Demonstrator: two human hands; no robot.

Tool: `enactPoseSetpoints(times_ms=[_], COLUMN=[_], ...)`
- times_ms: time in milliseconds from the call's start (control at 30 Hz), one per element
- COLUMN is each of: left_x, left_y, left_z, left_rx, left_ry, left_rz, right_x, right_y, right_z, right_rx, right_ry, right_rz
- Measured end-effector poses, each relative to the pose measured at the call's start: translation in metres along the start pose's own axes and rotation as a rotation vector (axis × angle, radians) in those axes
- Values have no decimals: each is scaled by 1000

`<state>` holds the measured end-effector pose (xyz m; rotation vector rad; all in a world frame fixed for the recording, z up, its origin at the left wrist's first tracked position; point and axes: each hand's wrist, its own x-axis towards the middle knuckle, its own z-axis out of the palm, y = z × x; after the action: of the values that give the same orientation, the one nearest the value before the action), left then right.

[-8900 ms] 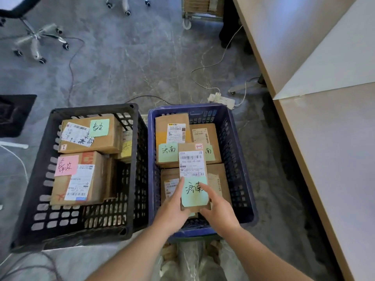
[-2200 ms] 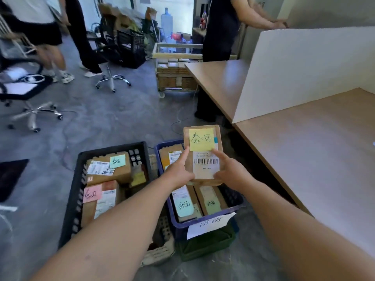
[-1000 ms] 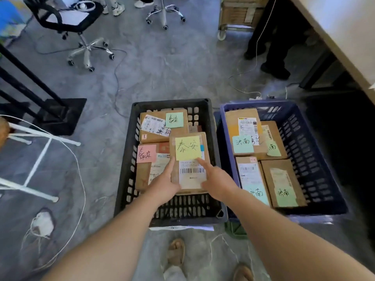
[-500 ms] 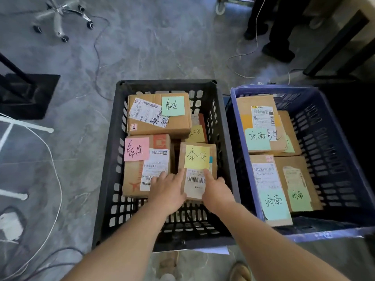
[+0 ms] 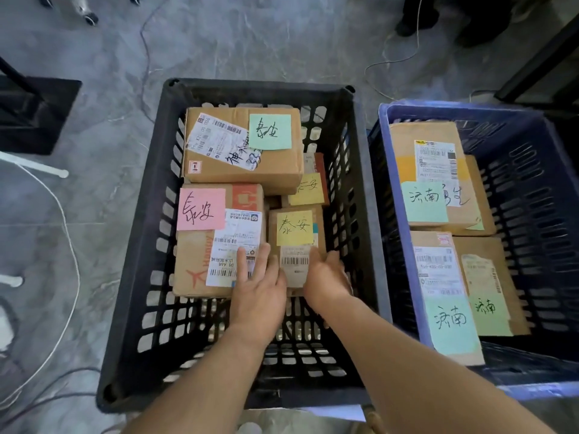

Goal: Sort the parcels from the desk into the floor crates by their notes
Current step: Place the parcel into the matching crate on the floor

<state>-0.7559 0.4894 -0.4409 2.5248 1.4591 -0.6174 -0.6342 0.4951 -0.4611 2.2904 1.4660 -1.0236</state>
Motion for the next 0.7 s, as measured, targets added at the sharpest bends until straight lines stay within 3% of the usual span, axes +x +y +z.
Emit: enactPoseSetpoints(times_ms=[100, 233, 433, 700], left_x=[2, -7, -28, -66], left_y=[-4, -18, -32, -26], left_z=[6, 3, -49, -154], left_rx=[-93, -327, -409, -434], left_ry=[57, 136, 13, 80], left_rz=[-5, -11, -120, -80], right_x=[4, -8, -54, -146], right_y=[-5, -4, -7, -2], right_z=[2, 2, -53, -154], right_rx=[-29, -11, -43, -84], right_ry=[-65, -83, 77, 280], right_rz=[62, 9, -197, -245])
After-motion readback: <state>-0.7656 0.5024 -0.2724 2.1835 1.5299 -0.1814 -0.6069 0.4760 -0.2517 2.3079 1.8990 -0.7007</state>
